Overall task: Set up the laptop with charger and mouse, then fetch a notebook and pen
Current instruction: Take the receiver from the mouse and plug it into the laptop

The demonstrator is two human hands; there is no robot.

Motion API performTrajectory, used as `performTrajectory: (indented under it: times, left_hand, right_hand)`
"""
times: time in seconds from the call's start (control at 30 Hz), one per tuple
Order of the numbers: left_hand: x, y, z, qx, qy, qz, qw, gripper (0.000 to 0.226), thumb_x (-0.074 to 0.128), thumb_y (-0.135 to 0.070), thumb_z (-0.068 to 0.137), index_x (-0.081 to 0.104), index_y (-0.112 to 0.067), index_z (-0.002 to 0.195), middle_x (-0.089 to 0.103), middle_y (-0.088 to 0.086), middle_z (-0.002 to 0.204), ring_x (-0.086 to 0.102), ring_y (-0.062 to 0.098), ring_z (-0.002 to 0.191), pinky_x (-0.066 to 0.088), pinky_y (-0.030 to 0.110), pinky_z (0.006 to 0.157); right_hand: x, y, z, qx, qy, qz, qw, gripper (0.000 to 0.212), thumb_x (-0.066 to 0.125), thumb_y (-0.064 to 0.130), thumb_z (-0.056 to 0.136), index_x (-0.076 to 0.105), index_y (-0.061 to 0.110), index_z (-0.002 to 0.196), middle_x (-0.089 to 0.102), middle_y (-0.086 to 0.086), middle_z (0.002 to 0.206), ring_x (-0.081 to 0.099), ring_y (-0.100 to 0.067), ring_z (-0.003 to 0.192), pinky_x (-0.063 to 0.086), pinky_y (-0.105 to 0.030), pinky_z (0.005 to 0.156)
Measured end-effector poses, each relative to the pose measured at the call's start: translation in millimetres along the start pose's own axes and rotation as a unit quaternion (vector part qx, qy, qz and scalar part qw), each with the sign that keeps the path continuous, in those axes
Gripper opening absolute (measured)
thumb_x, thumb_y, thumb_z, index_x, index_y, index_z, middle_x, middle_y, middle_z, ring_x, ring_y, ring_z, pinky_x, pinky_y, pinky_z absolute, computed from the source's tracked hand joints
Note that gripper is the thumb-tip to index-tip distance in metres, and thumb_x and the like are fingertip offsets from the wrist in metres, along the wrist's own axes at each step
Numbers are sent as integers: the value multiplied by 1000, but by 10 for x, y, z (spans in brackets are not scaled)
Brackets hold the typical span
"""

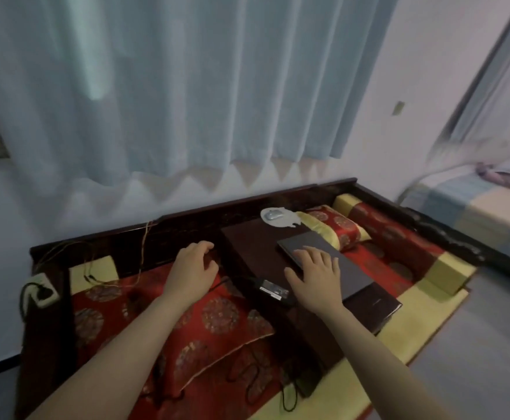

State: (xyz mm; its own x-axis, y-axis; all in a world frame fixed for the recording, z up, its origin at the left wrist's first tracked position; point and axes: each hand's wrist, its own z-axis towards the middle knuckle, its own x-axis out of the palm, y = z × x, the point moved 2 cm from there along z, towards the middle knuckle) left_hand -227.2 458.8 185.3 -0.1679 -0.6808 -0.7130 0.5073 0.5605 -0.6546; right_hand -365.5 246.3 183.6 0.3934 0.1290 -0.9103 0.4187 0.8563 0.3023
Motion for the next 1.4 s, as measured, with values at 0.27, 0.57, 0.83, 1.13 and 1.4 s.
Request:
performTrajectory:
  times: [0.27, 0.57, 0.83, 1.13, 1.4]
  left_hand:
    - [1431, -953, 618, -34, 2, -9, 999, 43, 56, -14, 85, 53, -10, 128, 59, 13, 124, 54, 28, 117, 44, 39, 97]
    - [2703, -1513, 1169, -130, 5, -7, 991, 45, 55, -14, 85, 51, -8, 129, 58, 13, 122, 54, 27, 116, 43, 36, 96]
    - [3518, -1336, 2321, -171, -24, 34, 984, 45, 53, -15, 86, 49, -9, 130, 57, 12, 124, 51, 27, 118, 44, 38, 98]
    - [4512, -1033, 3208, -233, 9, 40, 972, 46, 51, -15, 87, 47, -9, 132, 55, 13, 125, 49, 27, 118, 43, 37, 97]
    - [5572, -479, 3361, -246, 84, 221, 940, 68, 20, -55, 91, 16, -22, 150, 3, 4, 161, -3, 23, 148, 6, 46, 118]
  right_hand:
    - [-392, -1790, 722, -23, 24, -35, 999, 47, 46, 45, 91, 49, 24, 133, 47, 1, 140, 34, -26, 135, 17, -50, 114]
    - [-44, -3123, 1780, -37, 103, -3, 994, 48, 49, 41, 90, 48, 21, 134, 49, -3, 138, 38, -30, 130, 30, -51, 108]
    - [720, -3533, 3057, -94, 146, 18, 985, 48, 49, 38, 91, 45, 21, 136, 49, -2, 138, 38, -28, 130, 31, -45, 105]
    - [1603, -3987, 4239, -116, 211, 34, 970, 46, 51, 35, 89, 47, 23, 133, 51, -1, 136, 38, -28, 129, 34, -50, 106]
    - [2688, -3978, 5066, -201, 254, 36, 945, 45, 52, 32, 88, 47, 24, 132, 50, 0, 133, 39, -25, 128, 34, -45, 103]
